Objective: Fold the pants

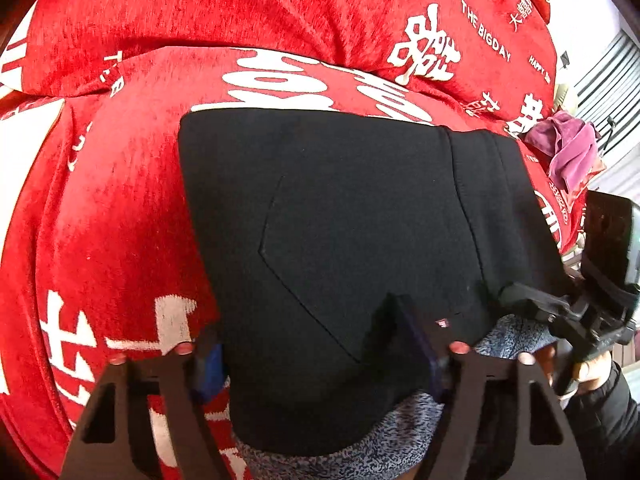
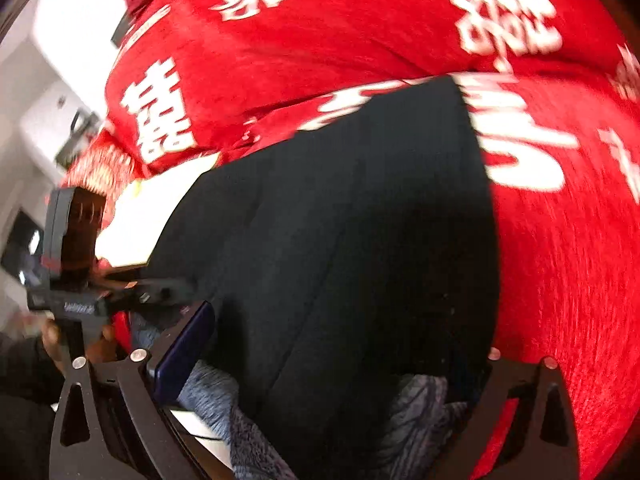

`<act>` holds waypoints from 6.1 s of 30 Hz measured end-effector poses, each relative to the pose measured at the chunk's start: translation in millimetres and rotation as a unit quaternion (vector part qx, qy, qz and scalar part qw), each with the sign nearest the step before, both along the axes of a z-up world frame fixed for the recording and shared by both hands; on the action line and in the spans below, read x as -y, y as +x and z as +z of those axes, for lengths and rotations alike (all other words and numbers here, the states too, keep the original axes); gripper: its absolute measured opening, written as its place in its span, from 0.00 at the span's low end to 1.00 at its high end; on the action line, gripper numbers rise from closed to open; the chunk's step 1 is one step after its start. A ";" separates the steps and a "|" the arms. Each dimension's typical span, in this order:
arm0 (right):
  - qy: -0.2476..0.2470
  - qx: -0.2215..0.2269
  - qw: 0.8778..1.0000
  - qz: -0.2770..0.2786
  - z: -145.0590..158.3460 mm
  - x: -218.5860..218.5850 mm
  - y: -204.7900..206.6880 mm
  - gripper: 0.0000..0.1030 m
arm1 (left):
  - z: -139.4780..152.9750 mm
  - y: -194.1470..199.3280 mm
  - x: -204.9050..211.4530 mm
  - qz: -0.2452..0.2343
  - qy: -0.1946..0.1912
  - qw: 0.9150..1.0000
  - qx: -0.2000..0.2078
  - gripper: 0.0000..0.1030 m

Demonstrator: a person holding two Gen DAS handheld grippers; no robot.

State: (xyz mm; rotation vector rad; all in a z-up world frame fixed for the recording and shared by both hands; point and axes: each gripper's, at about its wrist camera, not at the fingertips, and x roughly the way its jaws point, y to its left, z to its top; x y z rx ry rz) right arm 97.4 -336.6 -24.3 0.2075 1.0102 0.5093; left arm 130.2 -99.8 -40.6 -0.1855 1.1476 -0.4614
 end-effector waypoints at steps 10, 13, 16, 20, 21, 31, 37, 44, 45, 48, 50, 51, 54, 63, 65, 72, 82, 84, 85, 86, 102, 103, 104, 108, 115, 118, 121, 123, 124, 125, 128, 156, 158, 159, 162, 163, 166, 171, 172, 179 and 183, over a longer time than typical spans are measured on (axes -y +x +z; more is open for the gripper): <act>-0.005 0.010 1.000 -0.012 23.5 1.9 -5.6 0.59 | 7.6 3.5 -11.4 0.009 -0.026 1.000 -0.003 0.51; -0.006 -0.022 1.000 -0.021 10.8 4.9 6.0 0.63 | -3.2 8.1 -17.2 0.016 -0.039 0.999 -0.021 0.68; 0.025 -0.065 0.997 -0.034 -12.0 23.5 16.6 0.86 | -17.4 13.3 -23.7 0.036 -0.041 0.998 -0.043 0.94; 0.091 -0.063 0.993 -0.034 -29.2 37.7 20.2 0.90 | -14.9 13.5 -11.3 0.014 -0.049 0.998 -0.031 0.81; 0.096 -0.061 0.993 -0.035 -29.5 36.0 21.4 0.90 | -12.8 13.7 -8.1 0.013 -0.043 0.999 -0.026 0.74; 0.075 -0.020 0.997 -0.017 6.8 21.7 8.1 0.56 | 32.6 11.0 -8.4 -0.005 -0.054 0.998 0.018 0.48; 0.081 0.000 0.996 -0.020 38.1 21.8 19.5 0.55 | 67.2 21.8 -15.2 0.001 -0.066 0.997 0.048 0.48; 0.062 0.011 0.998 -0.009 61.5 8.2 57.2 0.55 | 77.3 59.8 -24.9 0.022 -0.063 0.997 0.042 0.48; 0.061 0.008 0.998 -0.008 60.7 6.0 63.7 0.55 | 75.7 64.3 -26.0 0.025 -0.063 0.997 0.039 0.48; 0.060 -0.004 0.998 -0.008 53.3 -0.7 82.8 0.55 | 65.7 80.0 -30.2 0.035 -0.061 0.997 0.024 0.48; 0.057 -0.015 0.998 -0.008 45.3 -4.0 96.0 0.55 | 56.0 90.3 -32.4 0.041 -0.060 0.997 0.012 0.48; 0.056 -0.020 0.998 -0.008 41.5 -5.4 101.9 0.55 | 53.1 94.4 -33.3 0.043 -0.058 0.997 0.009 0.48; 0.053 -0.031 0.998 -0.008 32.2 -9.4 116.6 0.55 | 45.0 104.9 -36.6 0.051 -0.057 0.997 0.003 0.48; 0.045 -0.081 0.996 -0.015 -10.9 -15.1 154.6 0.59 | 2.4 127.1 -46.7 0.069 -0.066 0.995 -0.034 0.50; 0.053 -0.084 0.995 -0.020 -16.5 -11.4 155.3 0.62 | 0.6 126.9 -47.9 0.068 -0.071 0.995 -0.032 0.51; 0.075 -0.111 0.989 -0.065 -20.6 7.9 156.8 0.81 | -1.2 123.7 -65.8 0.083 -0.087 0.991 -0.052 0.55; 0.047 0.015 0.996 -0.077 53.7 13.8 104.2 0.97 | 68.6 88.6 -74.1 0.095 -0.103 0.990 0.027 0.55; 0.033 0.042 0.998 -0.042 63.5 -9.3 88.7 0.99 | 80.0 82.0 -55.2 0.069 -0.105 0.991 0.043 0.55; 0.027 0.049 0.998 -0.027 64.6 -18.3 84.7 0.99 | 81.6 81.0 -47.4 0.058 -0.107 0.992 0.046 0.55; 0.021 0.052 0.998 -0.002 62.7 -30.7 79.5 0.99 | 80.7 79.9 -36.6 0.044 -0.105 0.992 0.047 0.55; -0.025 0.057 0.998 0.027 59.8 -41.5 88.9 1.00 | 62.7 107.7 -21.0 0.068 -0.028 0.997 0.020 1.00; -0.035 0.061 0.997 0.026 64.0 -42.3 100.1 1.00 | 68.2 115.7 -21.8 0.097 -0.010 0.995 0.038 1.00; -0.046 0.061 0.997 0.025 65.5 -44.3 109.4 1.00 | 68.8 124.2 -19.5 0.101 -0.004 0.994 0.038 1.00; -0.104 0.050 0.993 0.036 59.5 -60.1 157.2 1.00 | 57.8 155.2 -11.1 0.104 0.001 0.995 0.003 1.00; -0.155 0.015 0.983 0.094 24.1 -81.9 199.5 1.00 | 24.9 183.8 0.0 0.096 0.028 0.994 -0.034 1.00; -0.158 -0.001 0.982 0.101 7.5 -80.1 205.7 1.00 | 13.9 188.5 1.4 0.091 0.036 0.994 -0.038 1.00; -0.167 -0.013 0.981 0.102 -4.1 -80.8 207.0 0.99 | 6.9 190.8 9.9 0.075 0.064 0.995 -0.034 1.00; -0.176 -0.012 0.979 0.106 -5.6 -82.9 206.1 0.99 | 12.6 186.8 14.7 0.069 0.086 0.994 -0.021 1.00; -0.182 -0.014 0.978 0.104 -3.9 -83.4 205.0 0.99 | 18.2 183.0 13.9 0.071 0.091 0.993 -0.016 1.00; -0.188 -0.014 0.978 0.094 1.6 -82.8 201.6 1.00 | 24.6 178.2 10.7 0.074 0.092 0.993 -0.008 1.00; -0.178 -0.002 0.982 0.062 22.3 -73.8 180.6 1.00 | 44.1 157.3 4.6 0.090 0.101 0.991 0.020 1.00; -0.202 -0.051 0.972 -0.109 43.2 -69.8 54.1 1.00 | 76.1 18.5 -0.6 0.144 0.141 0.978 0.054 1.00; -0.205 -0.050 0.971 -0.111 43.3 -71.1 53.0 1.00 | 74.0 16.0 -0.1 0.136 0.136 0.980 0.050 1.00; -0.205 -0.051 0.971 -0.112 42.9 -71.1 52.7 1.00 | 73.2 14.8 0.0 0.137 0.139 0.980 0.051 1.00; -0.202 -0.056 0.971 -0.113 41.4 -71.0 52.9 1.00 | 71.3 13.2 0.6 0.136 0.140 0.980 0.048 1.00; -0.201 -0.056 0.971 -0.114 41.3 -70.5 52.7 1.00 | 70.5 13.4 0.6 0.136 0.139 0.980 0.045 1.00; -0.201 -0.055 0.971 -0.115 42.0 -69.9 52.5 1.00 | 68.7 14.1 0.1 0.137 0.137 0.980 0.040 1.00; -0.201 -0.056 0.971 -0.117 42.7 -68.5 52.4 1.00 | 67.9 14.7 0.3 0.137 0.136 0.980 0.039 1.00; -0.201 -0.056 0.971 -0.117 42.8 -67.9 52.6 1.00 | 67.7 14.7 0.5 0.137 0.137 0.980 0.039 1.00; -0.203 -0.056 0.971 -0.115 42.4 -68.0 53.2 1.00 | 65.4 15.5 1.1 0.134 0.135 0.981 0.036 1.00; -0.202 -0.057 0.971 -0.115 41.6 -67.3 53.4 1.00 | 65.0 15.6 2.3 0.133 0.136 0.981 0.037 1.00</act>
